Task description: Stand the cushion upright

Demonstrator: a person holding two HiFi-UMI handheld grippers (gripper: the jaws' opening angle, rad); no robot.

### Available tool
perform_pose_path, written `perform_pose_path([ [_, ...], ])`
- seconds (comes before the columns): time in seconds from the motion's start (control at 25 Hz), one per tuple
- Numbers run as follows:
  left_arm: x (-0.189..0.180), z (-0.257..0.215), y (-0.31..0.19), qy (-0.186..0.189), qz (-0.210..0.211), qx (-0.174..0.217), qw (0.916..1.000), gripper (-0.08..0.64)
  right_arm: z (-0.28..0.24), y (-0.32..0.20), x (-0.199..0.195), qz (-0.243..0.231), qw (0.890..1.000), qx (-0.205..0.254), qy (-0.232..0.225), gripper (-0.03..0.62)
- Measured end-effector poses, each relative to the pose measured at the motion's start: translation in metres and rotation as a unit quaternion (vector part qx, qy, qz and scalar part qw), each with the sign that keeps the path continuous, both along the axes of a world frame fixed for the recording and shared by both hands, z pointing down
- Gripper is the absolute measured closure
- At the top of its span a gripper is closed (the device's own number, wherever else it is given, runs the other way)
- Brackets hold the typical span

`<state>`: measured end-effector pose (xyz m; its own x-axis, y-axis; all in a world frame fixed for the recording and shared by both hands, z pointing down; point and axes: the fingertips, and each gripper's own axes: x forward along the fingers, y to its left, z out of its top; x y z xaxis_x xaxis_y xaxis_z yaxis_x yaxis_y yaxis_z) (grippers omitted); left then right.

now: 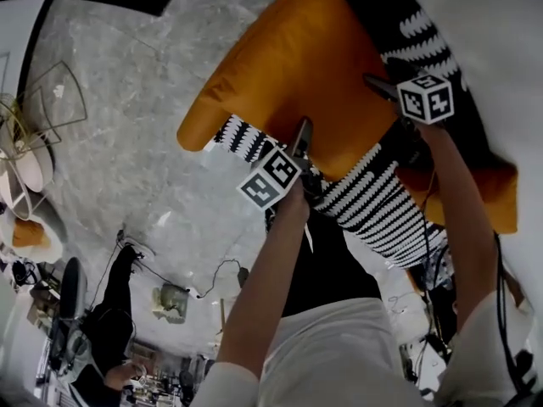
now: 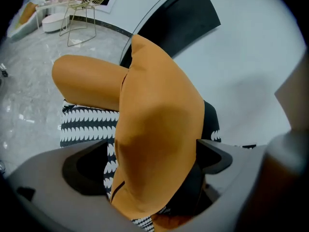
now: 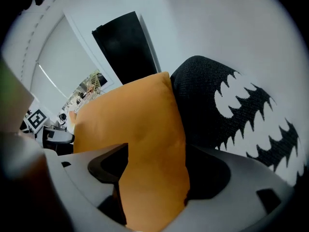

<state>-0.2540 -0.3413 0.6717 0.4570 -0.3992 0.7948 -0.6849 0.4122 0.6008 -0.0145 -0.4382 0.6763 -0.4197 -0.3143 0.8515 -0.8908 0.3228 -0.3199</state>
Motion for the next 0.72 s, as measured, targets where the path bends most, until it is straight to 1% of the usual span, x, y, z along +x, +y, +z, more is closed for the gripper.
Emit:
perform_pose_path([
  [0.12, -0.002, 0.005, -0.013, -0.017, 0.002, -0.003, 0.9998, -0.008, 0.004, -0.016, -0.001, 0.000, 1.000, -0.017, -0.018, 0.212],
  [0.28, -0.004, 0.015, -0.034, -0.003, 0.000, -0.022, 0.9998, 0.000, 0.020, -0.036, -0.019, -0.025, 0.998, -0.054, -0.037, 0.209],
  [0.36, -0.004, 0.017, -0.045, 0.010, 0.005, -0.026, 0.9996, 0.054, 0.026, -0.044, -0.025, -0.031, 0.997, -0.065, -0.038, 0.210],
  [0.4, -0.004, 0.017, -0.048, 0.017, 0.011, -0.024, 0.9995, 0.104, 0.028, -0.045, -0.028, -0.032, 0.997, -0.066, -0.031, 0.212],
  [0.44, -0.005, 0.018, -0.050, 0.022, 0.018, -0.019, 0.9994, 0.133, 0.029, -0.044, -0.031, -0.032, 0.997, -0.061, -0.020, 0.215],
  [0.48, -0.006, 0.019, -0.052, 0.025, 0.025, -0.011, 0.9993, 0.162, 0.031, -0.043, -0.034, -0.032, 0.998, -0.052, -0.005, 0.232],
  [0.6, -0.008, 0.020, -0.051, 0.019, 0.046, 0.017, 0.9986, 0.225, 0.032, -0.037, -0.044, -0.028, 0.999, -0.011, 0.035, 0.327],
  [0.72, -0.001, 0.014, -0.044, 0.009, 0.068, 0.044, 0.9966, 0.286, 0.026, -0.025, -0.048, -0.044, 0.997, 0.019, 0.059, 0.413],
])
